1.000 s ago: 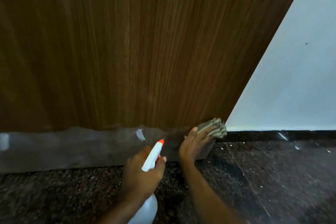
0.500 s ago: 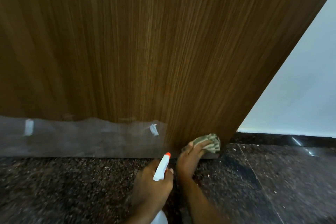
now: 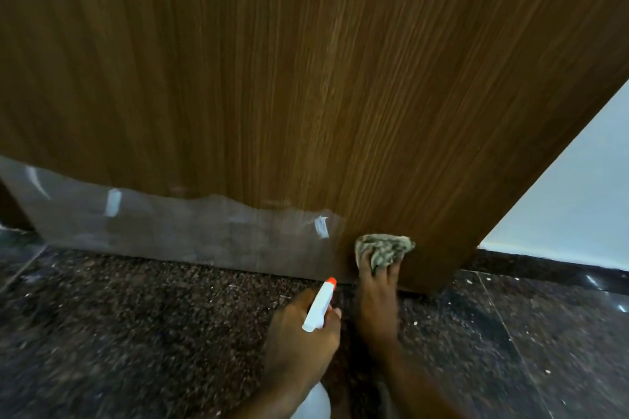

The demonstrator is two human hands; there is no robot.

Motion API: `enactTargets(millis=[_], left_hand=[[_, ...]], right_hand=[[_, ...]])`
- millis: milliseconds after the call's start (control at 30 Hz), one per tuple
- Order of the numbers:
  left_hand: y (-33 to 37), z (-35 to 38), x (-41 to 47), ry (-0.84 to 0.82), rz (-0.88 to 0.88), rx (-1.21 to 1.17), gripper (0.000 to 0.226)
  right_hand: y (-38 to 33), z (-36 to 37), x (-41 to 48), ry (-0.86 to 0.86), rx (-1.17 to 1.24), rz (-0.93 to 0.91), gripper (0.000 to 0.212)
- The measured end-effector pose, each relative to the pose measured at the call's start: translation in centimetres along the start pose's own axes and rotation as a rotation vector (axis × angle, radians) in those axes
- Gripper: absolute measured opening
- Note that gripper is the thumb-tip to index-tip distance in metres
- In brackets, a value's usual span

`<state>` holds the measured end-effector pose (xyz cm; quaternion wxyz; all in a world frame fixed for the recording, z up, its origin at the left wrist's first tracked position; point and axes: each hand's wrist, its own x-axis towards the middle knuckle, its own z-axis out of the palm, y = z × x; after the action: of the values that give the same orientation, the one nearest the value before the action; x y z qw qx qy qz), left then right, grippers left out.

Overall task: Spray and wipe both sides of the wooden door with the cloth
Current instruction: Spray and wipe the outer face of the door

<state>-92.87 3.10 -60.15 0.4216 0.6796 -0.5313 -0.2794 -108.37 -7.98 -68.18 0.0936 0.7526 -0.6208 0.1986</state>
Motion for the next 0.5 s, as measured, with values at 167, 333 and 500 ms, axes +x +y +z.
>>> enactTargets(millis=[167,333,500], left_hand=[[-1.4,-3.3,0.2,0.046,-0.05,-0.083,0.027],[-2.3,-5.6,1.3,0.099,-0.112,-0.104,0.017],[-2.7,-5.7,1.3,0.14,-0.108,0.063,0.023]], right_hand=[[11.6,-3.0,1.4,-0.288,-0.683,-0.899,0.057],[4.3,-5.4,5.7,0.077,-0.464,-0.638,0.051],[-3.8,-2.1,7.3,-0.019,-0.564,-0.964,0.057]])
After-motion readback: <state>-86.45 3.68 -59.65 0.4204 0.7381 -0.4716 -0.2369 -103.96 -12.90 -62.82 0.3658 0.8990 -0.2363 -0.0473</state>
